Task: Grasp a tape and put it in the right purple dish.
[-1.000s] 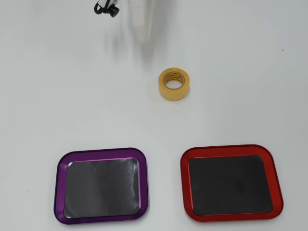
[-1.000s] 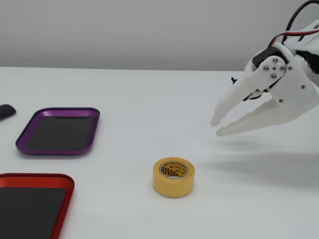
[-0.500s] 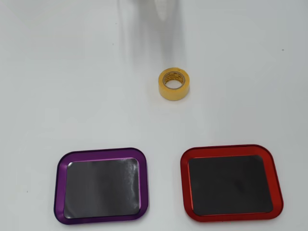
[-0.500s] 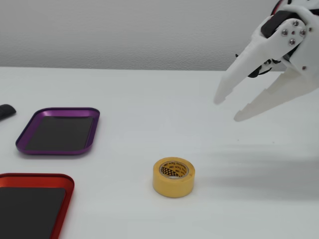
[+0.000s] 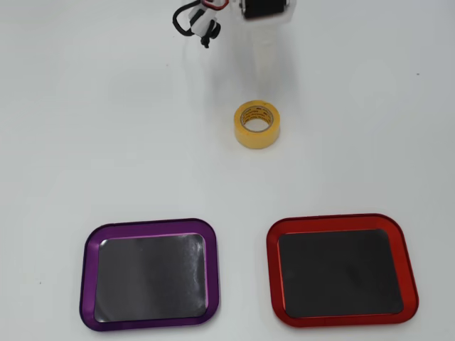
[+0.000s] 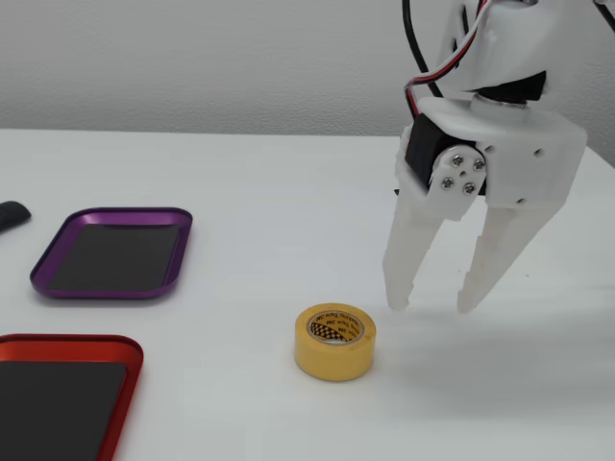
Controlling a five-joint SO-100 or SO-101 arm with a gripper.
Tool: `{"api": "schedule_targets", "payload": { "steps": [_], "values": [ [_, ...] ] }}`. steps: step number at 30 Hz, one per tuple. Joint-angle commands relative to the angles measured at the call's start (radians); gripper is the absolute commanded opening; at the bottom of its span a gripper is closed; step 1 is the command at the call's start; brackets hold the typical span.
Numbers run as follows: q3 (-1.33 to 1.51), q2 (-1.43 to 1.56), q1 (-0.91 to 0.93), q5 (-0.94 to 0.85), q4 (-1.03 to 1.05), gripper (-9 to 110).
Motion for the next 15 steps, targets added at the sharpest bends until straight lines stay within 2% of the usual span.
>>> {"api": "schedule_targets", "payload": {
  "steps": [1,5,15],
  "values": [
    [-0.061,-0.008,0.000,-0.008,-0.038,14],
    [-0.052,-0.037,0.008,-0.008,-0.133,14],
    [-0.064,-0.216,0.008,-0.046,-0.198,14]
  ]
}}
